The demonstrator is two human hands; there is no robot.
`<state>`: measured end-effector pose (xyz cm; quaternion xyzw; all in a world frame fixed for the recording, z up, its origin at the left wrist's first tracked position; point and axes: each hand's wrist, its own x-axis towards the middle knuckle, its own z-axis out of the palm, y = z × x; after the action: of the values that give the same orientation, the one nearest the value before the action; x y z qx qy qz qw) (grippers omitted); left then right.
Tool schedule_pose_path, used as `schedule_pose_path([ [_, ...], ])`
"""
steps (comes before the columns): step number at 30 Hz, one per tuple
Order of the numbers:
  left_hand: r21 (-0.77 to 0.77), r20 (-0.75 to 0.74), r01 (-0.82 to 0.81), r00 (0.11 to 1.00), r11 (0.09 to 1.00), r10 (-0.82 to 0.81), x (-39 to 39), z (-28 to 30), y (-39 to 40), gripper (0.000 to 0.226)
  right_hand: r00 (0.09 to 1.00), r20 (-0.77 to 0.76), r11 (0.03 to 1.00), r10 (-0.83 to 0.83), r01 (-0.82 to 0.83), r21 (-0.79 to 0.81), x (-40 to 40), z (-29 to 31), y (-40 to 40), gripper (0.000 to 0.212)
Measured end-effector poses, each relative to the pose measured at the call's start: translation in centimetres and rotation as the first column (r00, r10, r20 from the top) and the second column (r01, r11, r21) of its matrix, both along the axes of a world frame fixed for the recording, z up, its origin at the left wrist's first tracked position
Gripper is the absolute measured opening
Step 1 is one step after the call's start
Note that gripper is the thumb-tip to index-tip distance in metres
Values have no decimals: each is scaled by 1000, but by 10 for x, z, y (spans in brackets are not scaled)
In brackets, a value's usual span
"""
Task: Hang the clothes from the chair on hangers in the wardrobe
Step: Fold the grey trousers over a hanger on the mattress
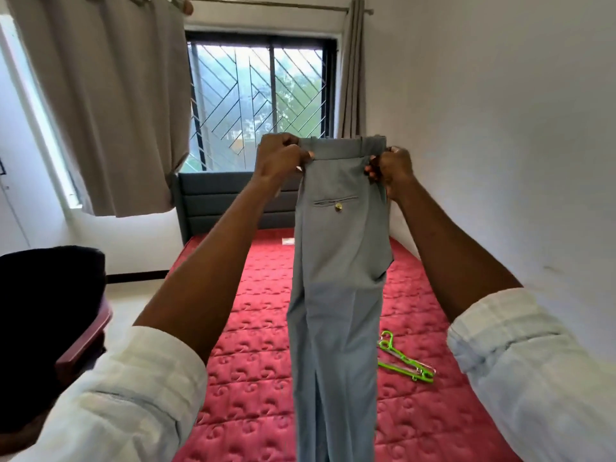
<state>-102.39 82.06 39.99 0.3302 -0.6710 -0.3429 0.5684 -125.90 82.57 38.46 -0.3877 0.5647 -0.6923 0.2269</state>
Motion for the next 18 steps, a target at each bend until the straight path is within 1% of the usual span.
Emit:
schedule_pose_path([
  [1, -3, -35, 31, 999, 1000, -31, -16, 9, 0, 10, 999, -32, 1000, -14, 13, -24, -15, 19, -6, 27],
  [3, -23, -107, 72, 992, 997, -74, -35, 23, -3, 13, 995, -95, 997, -15, 7, -81, -31, 55, -13, 23],
  [5, -44, -175, 77, 981, 996, -84, -46, 32, -9, 10, 984, -176, 994, 3, -22, -108, -36, 90, -23, 20],
  [7, -26, -236, 74, 969, 997, -78, -46, 32, -17, 10, 965, -260, 993, 43, -70, -95, -32, 109, -39, 22],
  [9, 32, -277, 73, 959, 997, -61, -38, 23, -24, 15, 930, -348, 991, 118, -135, -25, -17, 111, -59, 21],
  [11, 99, -276, 91, 959, 991, -60, -20, -1, -32, 17, 888, -399, 973, 230, -213, 87, 4, 91, -85, 24],
  [13, 184, -243, 131, 966, 974, -85, 2, -38, -40, 16, 857, -375, 932, 354, -290, 217, 27, 52, -110, 30],
  [14, 252, -222, 131, 972, 959, -75, 19, -64, -45, 16, 828, -369, 897, 422, -320, 306, 43, 24, -126, 28],
  [15, 322, -198, 134, 978, 937, -72, 34, -91, -51, 18, 793, -387, 861, 471, -318, 396, 58, -4, -141, 27],
  [17, 461, -137, 117, 989, 879, -59, 72, -162, -60, 23, 674, -431, 758, 600, -306, 577, 97, -79, -170, 26],
  [18, 524, -108, 105, 993, 845, -56, 89, -197, -61, 24, 621, -439, 712, 649, -294, 637, 114, -118, -180, 26],
])
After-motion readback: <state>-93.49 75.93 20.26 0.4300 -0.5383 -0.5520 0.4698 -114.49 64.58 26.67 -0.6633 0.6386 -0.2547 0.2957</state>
